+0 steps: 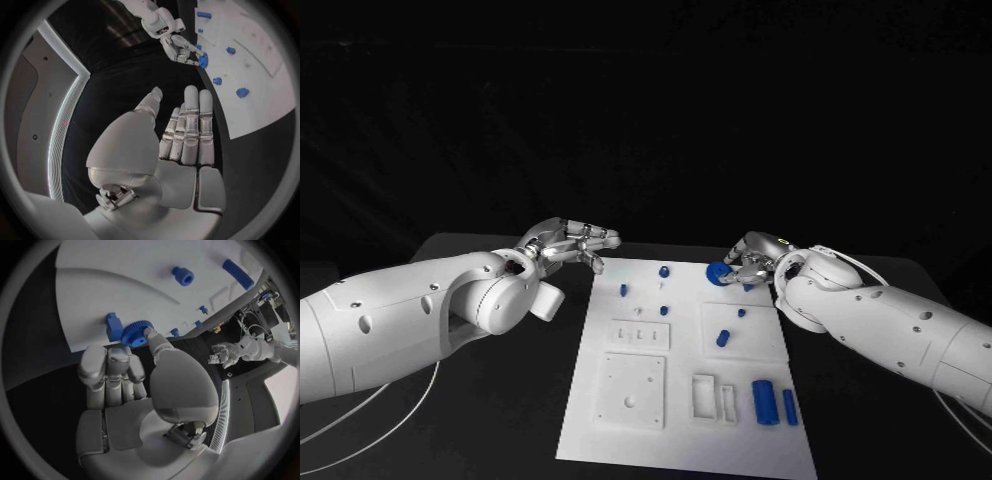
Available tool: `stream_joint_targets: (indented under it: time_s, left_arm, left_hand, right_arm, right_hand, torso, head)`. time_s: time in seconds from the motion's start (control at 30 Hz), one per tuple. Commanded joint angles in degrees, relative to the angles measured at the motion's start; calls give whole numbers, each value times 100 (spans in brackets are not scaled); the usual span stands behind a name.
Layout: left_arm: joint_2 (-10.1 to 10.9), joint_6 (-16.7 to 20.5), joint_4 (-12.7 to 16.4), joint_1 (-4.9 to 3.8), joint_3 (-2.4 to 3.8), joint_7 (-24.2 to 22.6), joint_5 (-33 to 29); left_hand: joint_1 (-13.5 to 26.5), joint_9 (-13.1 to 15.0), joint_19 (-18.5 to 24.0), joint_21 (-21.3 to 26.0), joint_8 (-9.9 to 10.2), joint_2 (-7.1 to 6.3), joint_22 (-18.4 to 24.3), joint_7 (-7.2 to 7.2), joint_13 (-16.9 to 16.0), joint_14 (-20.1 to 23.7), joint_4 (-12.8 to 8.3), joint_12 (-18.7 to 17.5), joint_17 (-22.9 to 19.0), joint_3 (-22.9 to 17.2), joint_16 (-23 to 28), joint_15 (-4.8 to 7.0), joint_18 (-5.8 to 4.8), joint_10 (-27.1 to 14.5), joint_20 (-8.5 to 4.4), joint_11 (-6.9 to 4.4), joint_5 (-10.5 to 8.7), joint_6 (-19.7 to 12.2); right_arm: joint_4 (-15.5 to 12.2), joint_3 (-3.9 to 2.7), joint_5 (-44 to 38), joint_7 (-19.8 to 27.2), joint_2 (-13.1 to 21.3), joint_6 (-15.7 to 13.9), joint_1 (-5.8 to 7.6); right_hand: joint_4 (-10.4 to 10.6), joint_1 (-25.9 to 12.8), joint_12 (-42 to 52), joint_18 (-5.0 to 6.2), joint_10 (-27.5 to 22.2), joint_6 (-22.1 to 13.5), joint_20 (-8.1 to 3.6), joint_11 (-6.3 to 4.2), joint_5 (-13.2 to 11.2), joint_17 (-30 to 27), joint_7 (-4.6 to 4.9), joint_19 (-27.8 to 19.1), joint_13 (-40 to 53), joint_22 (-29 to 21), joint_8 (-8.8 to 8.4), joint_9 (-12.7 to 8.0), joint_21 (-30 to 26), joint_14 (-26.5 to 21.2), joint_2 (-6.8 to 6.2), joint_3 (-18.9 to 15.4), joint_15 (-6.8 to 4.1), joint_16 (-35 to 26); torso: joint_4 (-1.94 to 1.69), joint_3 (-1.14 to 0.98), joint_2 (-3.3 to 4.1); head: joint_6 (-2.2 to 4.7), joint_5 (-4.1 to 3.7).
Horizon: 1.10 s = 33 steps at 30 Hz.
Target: Assemble the parts on the task board
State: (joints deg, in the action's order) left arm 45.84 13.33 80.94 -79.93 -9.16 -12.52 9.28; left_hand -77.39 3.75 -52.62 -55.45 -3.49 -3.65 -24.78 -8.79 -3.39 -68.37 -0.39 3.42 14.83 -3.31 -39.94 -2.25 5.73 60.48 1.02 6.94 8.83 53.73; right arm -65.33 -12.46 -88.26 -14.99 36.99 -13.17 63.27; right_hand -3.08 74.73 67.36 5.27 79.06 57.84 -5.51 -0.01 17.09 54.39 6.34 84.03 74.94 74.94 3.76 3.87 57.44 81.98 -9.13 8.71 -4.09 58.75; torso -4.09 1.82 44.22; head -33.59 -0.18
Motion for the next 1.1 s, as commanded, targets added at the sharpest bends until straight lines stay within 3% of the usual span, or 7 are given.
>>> stream_joint_targets:
  time_s: [0.03,0.27,0.4,0.53,0.73,0.93,1.1]
  left_arm:
    - [-8,-87,5,-13,4,-63,20]
    - [-1,-87,2,-13,4,-45,21]
    - [-4,-97,4,-13,4,-36,21]
    - [-5,-101,-5,-13,4,-28,21]
    - [-7,-101,-10,-13,4,-11,21]
    - [-14,-71,-6,-14,4,12,22]
    - [-20,-62,-1,-14,4,25,24]
  left_hand:
    - [7,3,27,-38,-23,40,7,-11,-8,16,-24,13,-5,8,-9,11,84,5,17,2,18,39]
    - [7,3,27,-38,-23,40,7,-11,-8,16,-24,13,-5,8,-9,11,84,5,17,2,18,39]
    - [7,3,27,-38,-23,40,7,-11,-8,16,-24,13,-5,8,-9,11,84,5,17,2,18,39]
    - [4,2,27,-46,-22,47,13,-16,-8,16,-24,12,-3,9,-14,10,86,-2,18,5,12,39]
    - [2,2,27,-47,-21,44,15,-23,-8,15,-23,12,-3,10,-14,8,88,-9,20,10,7,31]
    - [-2,2,22,-52,-21,42,17,-21,-8,11,-21,13,-1,10,-18,8,91,-13,21,10,1,26]
    - [-2,2,22,-52,-21,42,17,-21,-8,11,-21,13,-1,10,-18,8,91,-13,21,10,1,26]
  right_arm:
    - [-9,7,21,1,-13,141,-22]
    - [-26,7,92,36,-24,214,-28]
    - [-38,7,78,36,-21,235,-29]
    - [-84,7,-1,6,-17,201,-32]
    - [-158,8,-132,-10,-19,176,-35]
    - [-207,9,-276,-15,-20,158,-36]
    - [-241,11,-376,-32,-33,170,-36]
  right_hand:
    - [13,-31,39,21,58,100,22,-2,23,12,-10,370,234,554,-16,4,28,48,-35,45,-10,31]
    - [-36,-89,94,-17,89,340,-8,-38,96,10,-63,370,294,578,-14,-1,23,50,-18,253,-35,13]
    - [-123,-134,108,-38,102,425,-23,-54,161,22,-75,374,323,600,-20,-8,31,55,-14,434,-44,14]
    - [-240,-167,135,-52,132,538,-41,-59,160,27,-107,375,350,614,-21,-8,30,56,10,737,-66,12]
    - [-436,-283,154,-76,160,664,-60,-72,515,27,-135,376,371,630,-20,-8,39,58,17,1178,-85,9]
    - [-570,-372,164,-89,175,718,-69,-75,808,35,-142,377,382,643,-21,-9,48,61,47,1329,-93,22]
    - [-636,-432,195,-100,210,759,-72,-68,880,29,-146,379,400,654,-19,-9,65,65,87,1404,-97,29]
  torso:
    - [-4,-1,-3]
    - [19,-8,-2]
    - [3,5,-3]
    - [-4,-7,-4]
    - [-2,3,-2]
    - [2,-2,0]
    - [4,1,-3]
  head:
    - [-18,10]
    - [-17,46]
    - [-7,40]
    - [-5,48]
    - [-7,29]
    - [16,45]
    - [20,33]
